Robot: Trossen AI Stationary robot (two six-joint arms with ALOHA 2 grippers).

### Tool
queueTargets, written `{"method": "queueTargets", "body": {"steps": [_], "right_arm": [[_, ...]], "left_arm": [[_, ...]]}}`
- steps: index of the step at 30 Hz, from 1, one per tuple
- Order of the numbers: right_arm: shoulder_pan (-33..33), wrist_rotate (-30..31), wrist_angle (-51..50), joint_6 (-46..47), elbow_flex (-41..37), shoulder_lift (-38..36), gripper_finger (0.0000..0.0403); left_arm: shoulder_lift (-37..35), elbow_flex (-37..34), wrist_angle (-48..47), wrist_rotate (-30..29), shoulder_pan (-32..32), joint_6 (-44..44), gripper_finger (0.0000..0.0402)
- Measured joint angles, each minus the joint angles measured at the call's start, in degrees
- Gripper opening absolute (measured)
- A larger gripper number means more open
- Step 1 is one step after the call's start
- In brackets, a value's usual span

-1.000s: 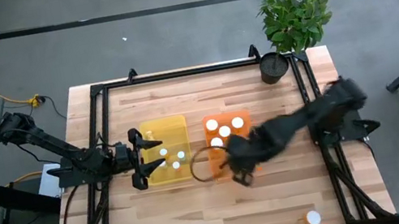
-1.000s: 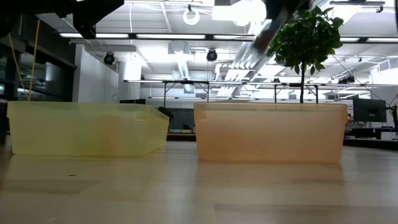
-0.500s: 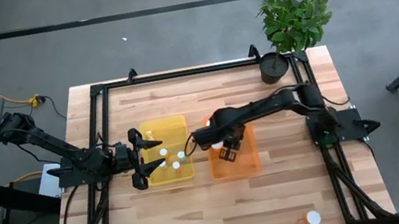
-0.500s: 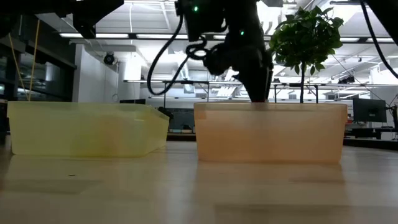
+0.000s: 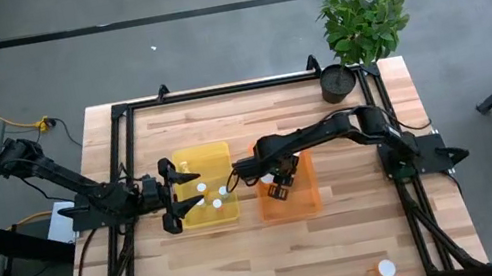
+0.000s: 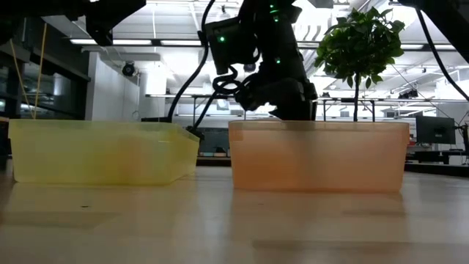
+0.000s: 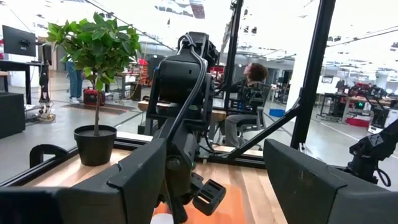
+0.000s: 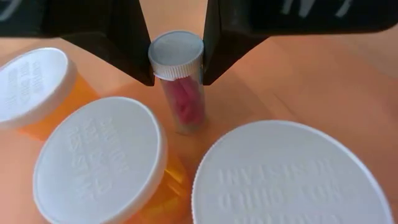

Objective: Pick and place medicine bottles into bin by pill shape (circle, oval)
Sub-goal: Put the blue capsule bottle into the orange bin, then put the orange capsule bottle into the orange bin

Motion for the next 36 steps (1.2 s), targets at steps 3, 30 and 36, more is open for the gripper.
{"method": "queueTargets", "body": {"steps": [3,30,36], "right_arm": [[0.01,0.39,0.12,-0.04,0.0,-0.02,0.0116],[17.29,8.69,13.27,2.46,-12.68,-25.79,0.0256],[30.39,10.91,33.51,14.11,-27.63,-38.05,0.0256]], "left_arm": [[0.0,0.0,0.02,0.01,-0.01,0.0,0.0257],[0.0,0.0,-0.11,0.01,-0.01,-0.02,0.0257],[0.0,0.0,-0.1,0.01,-0.01,-0.02,0.0257]]}}
